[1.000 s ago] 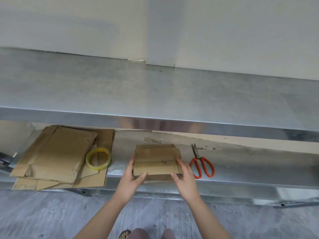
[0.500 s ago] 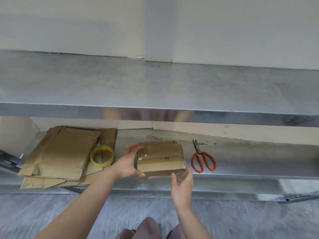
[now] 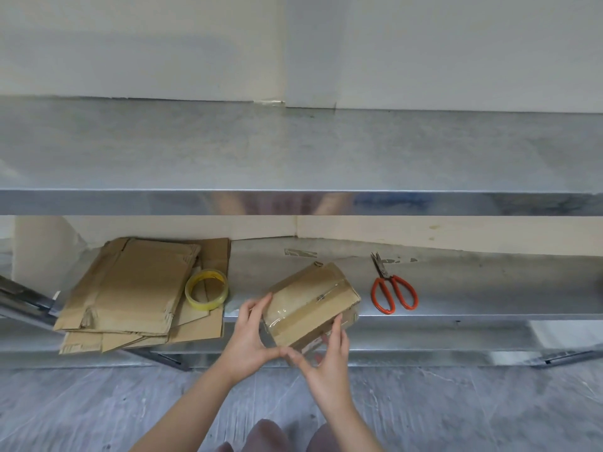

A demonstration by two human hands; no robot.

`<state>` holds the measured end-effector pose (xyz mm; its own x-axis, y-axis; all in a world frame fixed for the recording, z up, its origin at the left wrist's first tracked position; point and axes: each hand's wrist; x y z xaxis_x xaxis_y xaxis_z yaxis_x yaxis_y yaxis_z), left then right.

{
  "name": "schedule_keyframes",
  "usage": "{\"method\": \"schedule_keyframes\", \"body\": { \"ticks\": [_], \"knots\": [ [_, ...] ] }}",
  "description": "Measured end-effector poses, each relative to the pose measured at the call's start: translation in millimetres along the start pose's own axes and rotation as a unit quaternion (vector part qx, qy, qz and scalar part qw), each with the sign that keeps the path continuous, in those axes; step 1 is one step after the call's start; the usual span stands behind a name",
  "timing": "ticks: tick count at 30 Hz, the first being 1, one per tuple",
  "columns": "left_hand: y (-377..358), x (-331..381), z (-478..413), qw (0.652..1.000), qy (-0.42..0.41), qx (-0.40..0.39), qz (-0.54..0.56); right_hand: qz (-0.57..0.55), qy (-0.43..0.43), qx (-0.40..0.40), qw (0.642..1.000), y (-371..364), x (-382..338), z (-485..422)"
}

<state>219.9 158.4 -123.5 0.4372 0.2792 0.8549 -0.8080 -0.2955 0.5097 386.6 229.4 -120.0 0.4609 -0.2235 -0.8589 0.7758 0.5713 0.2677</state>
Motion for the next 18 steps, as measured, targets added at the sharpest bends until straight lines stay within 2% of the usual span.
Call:
{"method": "schedule_keyframes", "body": {
  "ticks": [6, 9, 12, 15, 18],
  "knots": [
    [9.7, 1.7, 20.0, 0.998, -0.026, 0.002, 0.052, -0.050, 0.063, -0.034, 0.996, 11.8, 1.1, 8.7],
    [7.1, 11.9, 14.4, 0.996, -0.022, 0.044, 0.069, -0.055, 0.088, -0.024, 0.994, 24.0, -12.7, 0.2],
    [5.5, 25.2, -7.0, 0.995, -0.029, 0.077, 0.062, -0.001, 0.105, -0.025, 0.994, 38.5, -35.9, -19.2],
    [0.8, 29.8, -25.3, 0.997, -0.029, 0.070, 0.023, 0.094, 0.099, -0.035, 0.990, 45.7, -53.2, -44.8],
    [-3.7, 23.5, -32.1, 0.997, -0.009, 0.069, -0.012, 0.142, 0.082, -0.033, 0.986, 40.2, -56.6, -59.7]
  ]
}}
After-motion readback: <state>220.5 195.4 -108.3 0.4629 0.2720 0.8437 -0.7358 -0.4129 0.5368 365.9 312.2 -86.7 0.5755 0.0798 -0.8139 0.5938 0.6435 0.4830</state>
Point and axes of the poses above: each hand's wrist, its own z-axis away from the middle knuckle, its own y-axis out of the back of the hand, x = y × z, and after that the axes turned 10 degrees about -y, right-handed
